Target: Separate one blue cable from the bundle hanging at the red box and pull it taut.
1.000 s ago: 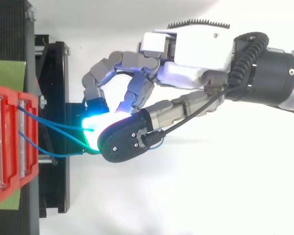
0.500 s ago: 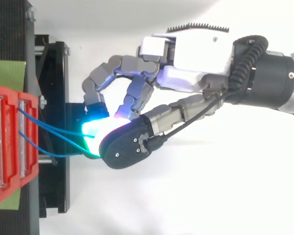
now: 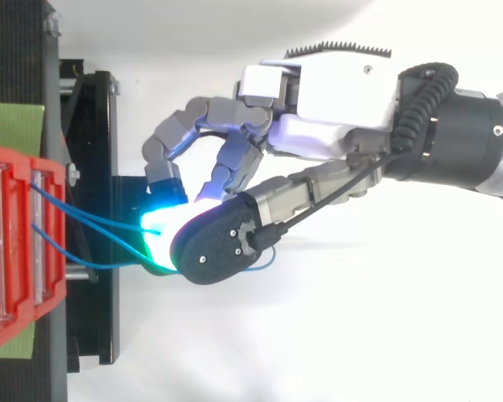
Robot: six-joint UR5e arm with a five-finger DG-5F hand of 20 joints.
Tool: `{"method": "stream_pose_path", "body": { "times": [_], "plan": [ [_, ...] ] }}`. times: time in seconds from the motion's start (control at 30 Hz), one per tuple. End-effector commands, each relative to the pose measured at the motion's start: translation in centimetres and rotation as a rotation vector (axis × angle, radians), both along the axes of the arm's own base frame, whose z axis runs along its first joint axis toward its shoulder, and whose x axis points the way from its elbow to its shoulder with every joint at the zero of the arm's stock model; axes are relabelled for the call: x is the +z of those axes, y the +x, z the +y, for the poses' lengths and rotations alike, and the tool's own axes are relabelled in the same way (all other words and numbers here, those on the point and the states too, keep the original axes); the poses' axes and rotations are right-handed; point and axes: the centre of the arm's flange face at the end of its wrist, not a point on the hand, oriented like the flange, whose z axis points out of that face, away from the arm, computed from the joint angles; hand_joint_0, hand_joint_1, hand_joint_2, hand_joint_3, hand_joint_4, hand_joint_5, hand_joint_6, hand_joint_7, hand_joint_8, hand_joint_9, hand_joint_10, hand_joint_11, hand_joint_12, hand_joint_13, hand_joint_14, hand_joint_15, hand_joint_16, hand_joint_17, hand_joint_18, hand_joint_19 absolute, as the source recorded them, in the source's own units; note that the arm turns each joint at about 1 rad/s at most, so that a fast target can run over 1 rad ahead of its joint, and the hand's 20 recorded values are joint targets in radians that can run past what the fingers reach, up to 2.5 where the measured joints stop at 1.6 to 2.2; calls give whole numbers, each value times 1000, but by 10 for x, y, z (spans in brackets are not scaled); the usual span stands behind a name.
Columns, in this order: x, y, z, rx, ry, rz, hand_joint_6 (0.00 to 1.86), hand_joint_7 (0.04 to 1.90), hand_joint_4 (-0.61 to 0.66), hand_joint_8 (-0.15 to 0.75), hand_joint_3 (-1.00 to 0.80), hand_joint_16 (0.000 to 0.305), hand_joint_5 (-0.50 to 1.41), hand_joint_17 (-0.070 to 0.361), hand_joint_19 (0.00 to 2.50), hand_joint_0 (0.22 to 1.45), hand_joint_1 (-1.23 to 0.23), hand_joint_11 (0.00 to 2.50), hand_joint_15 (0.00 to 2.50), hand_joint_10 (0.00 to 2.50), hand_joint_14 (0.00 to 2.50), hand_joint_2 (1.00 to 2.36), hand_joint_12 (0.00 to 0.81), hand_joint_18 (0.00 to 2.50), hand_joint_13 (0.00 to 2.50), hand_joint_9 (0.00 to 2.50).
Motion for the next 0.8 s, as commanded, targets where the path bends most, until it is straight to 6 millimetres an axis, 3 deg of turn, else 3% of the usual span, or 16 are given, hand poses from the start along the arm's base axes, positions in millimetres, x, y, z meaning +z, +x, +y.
{"method": "stream_pose_path", "body": {
  "times": [0.0,0.23,0.37,0.4,0.57,0.77],
  "plan": [
    [0,0,0,0,1,1,906,1050,139,401,-500,46,-141,103,665,529,-574,690,565,16,16,1000,359,1048,1159,1148],
    [0,0,3,1,2,0,901,1056,150,409,-500,48,-143,108,649,494,-709,705,559,13,16,1000,372,1072,1175,1160],
    [0,0,3,-4,2,0,903,1081,134,390,-491,44,-147,99,677,564,-741,713,570,16,18,1000,356,1040,1157,1149],
    [0,0,3,-4,2,0,905,1092,122,386,-394,43,-143,96,683,596,-727,718,571,14,19,1009,346,1035,1157,1162],
    [0,0,3,-4,2,0,914,1143,96,391,-231,42,-133,95,690,608,-737,723,573,14,19,1017,346,1044,1172,1181],
    [0,0,3,-4,2,0,921,1105,88,397,-207,45,-136,101,664,632,-771,720,564,14,18,1016,356,1066,1176,1179]
  ]
}}
